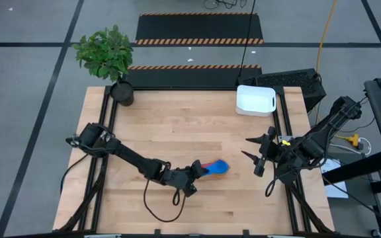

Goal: Nest measuring cups in basket
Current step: Stack the blue measuring on top of the red measuring cup, then return to Home Position

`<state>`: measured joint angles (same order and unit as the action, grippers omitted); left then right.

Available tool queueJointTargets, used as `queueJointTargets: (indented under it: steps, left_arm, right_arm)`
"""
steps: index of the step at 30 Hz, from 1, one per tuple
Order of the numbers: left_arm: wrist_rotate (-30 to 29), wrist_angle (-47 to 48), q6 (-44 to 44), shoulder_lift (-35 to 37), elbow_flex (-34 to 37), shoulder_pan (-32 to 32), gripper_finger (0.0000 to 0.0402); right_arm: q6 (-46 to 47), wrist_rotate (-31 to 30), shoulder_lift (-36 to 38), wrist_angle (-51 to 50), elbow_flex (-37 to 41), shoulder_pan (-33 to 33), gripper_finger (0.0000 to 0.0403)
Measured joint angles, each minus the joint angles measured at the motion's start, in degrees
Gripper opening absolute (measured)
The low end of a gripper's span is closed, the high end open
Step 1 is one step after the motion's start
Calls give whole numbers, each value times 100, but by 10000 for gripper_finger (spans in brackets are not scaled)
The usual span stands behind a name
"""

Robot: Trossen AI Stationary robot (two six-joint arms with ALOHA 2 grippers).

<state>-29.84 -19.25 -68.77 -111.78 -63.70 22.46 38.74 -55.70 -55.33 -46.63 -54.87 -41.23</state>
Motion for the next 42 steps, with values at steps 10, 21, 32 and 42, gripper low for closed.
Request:
queueJointTargets:
  steps: [10,21,32,42]
  left_arm:
    - [-140,625,1346,237,-1,-25,222]
    - [-287,3049,4399,1272,6,-36,234]
    - [-1638,3752,7312,2192,-10,-246,234]
    - [-1147,3055,7708,3227,951,-382,149]
  right_arm:
    - [33,2,2,13,33,0,226]
    - [413,31,6,52,552,0,226]
    - [-1400,0,58,758,914,0,205]
    - [-2865,426,550,1350,916,0,84]
